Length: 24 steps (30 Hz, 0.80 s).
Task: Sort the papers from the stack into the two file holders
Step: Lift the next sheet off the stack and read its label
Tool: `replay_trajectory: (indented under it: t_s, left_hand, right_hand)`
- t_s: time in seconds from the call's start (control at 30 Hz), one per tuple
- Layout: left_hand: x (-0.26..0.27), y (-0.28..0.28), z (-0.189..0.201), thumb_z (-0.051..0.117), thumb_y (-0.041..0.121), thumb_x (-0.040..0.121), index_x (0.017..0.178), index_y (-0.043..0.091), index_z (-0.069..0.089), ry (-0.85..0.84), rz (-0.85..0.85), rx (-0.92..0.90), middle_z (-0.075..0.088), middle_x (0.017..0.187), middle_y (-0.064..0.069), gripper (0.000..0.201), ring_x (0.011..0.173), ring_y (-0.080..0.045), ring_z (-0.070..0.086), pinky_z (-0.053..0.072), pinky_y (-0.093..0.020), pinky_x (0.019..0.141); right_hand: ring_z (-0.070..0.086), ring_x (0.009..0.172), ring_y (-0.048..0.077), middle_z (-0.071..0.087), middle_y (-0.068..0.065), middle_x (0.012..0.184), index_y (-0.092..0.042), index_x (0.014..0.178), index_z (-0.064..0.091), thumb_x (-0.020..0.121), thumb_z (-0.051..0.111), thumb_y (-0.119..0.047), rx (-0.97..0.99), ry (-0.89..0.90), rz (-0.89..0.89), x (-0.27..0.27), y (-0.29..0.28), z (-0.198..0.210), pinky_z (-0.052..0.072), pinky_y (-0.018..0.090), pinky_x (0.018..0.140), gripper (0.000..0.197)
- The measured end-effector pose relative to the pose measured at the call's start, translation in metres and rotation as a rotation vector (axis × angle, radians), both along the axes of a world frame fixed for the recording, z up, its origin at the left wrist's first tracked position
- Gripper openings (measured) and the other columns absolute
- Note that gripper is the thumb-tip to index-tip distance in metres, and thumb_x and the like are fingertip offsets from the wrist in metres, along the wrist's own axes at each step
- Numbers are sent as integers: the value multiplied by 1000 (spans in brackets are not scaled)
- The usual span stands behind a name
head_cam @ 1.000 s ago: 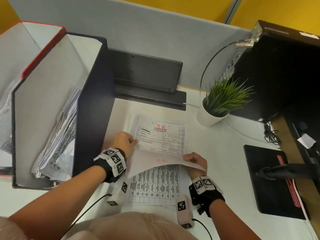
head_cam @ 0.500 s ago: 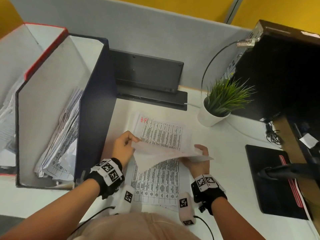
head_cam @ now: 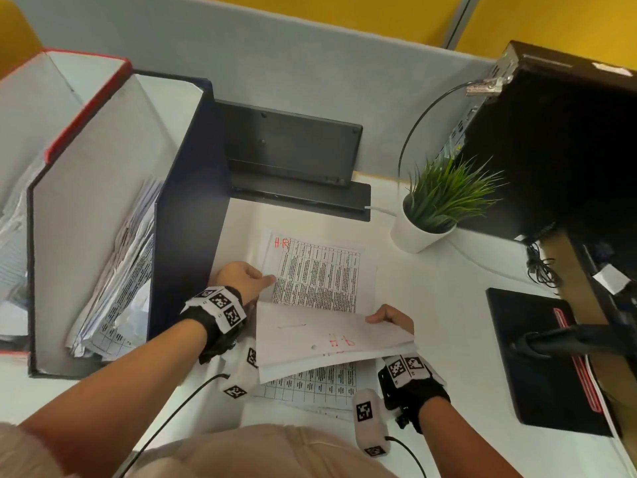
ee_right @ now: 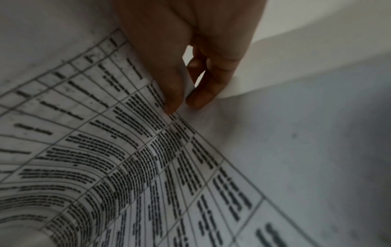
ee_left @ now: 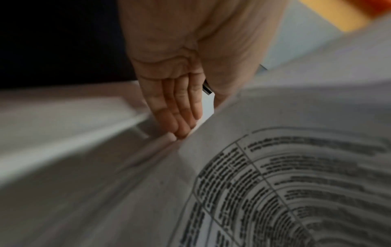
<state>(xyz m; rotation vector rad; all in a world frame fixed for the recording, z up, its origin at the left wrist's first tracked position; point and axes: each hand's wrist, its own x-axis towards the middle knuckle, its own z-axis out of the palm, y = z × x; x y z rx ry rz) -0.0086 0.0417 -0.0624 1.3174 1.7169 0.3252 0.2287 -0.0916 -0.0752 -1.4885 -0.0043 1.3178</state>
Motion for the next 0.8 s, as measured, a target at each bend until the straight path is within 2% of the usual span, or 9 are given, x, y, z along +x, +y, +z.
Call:
replay_trajectory:
  t_s: [0.1,0.23,0.3,0.43,0.53,0.63,0.7,0.73,0.8]
  left_hand:
    - [4,-3,4,83,36,65,69,15,59,103,-56,56,67,68,-4,32,65,-17,64,53,-27,62]
    - [7,-6,8,84,34,63,66,7,64,159,-76,77,66,67,-6,34,59,-16,58,46,-22,54]
    - [7,-7,6,82,28,67,65,8,64,115,-63,119,66,72,-7,27,63,-16,57,47,-22,61]
    - [5,-11,0,72,14,79,95,4,70,-25,-41,209,67,91,-10,19,84,-21,61,47,-26,81]
    - [6,-17,-1,64,12,86,111,7,67,-118,-133,252,61,85,-4,25,78,-17,54,46,-28,81]
    - [8,-23,3,58,7,88,88,15,70,-188,-133,262,54,70,3,14,65,-14,49,45,-23,63]
    - [7,-26,6,53,-2,87,69,17,65,-291,-75,221,55,65,3,29,58,-10,46,39,-11,51]
    - [7,-27,9,50,-7,85,65,16,63,-336,-43,191,56,65,1,34,58,-9,46,38,-9,49]
    - [5,-28,14,46,-14,82,61,12,60,-410,5,127,60,72,-3,36,68,-12,52,43,-12,60]
  right_hand:
    - [52,36,17,52,5,41,-13,30,48,63,47,13,-12,-40,-19,0,1,-6,43,20,37,43]
    - [48,36,14,49,-3,39,-15,28,46,63,47,18,0,-125,-27,-1,4,-11,40,16,38,47]
    - [47,33,13,47,-2,35,-14,25,46,67,45,19,3,-148,9,2,8,-7,38,13,35,53]
    - [50,32,12,49,0,34,-11,33,49,73,42,16,9,-113,40,1,7,1,40,14,33,49]
    - [56,48,22,60,7,52,-2,46,54,72,43,18,19,-95,-22,-3,4,-1,47,20,37,34]
    - [57,44,20,59,6,46,-3,40,49,74,40,19,51,-211,-18,-6,3,-1,45,21,42,41]
    - [49,51,17,51,0,50,-9,56,44,74,58,15,20,-602,84,-9,2,-2,36,21,49,33]
    - [46,54,15,48,-1,55,-11,68,43,69,71,10,27,-702,123,-11,0,-4,35,17,49,35]
    - [48,56,12,52,1,63,-10,94,42,63,80,6,141,-718,143,-11,-4,-7,40,9,50,51]
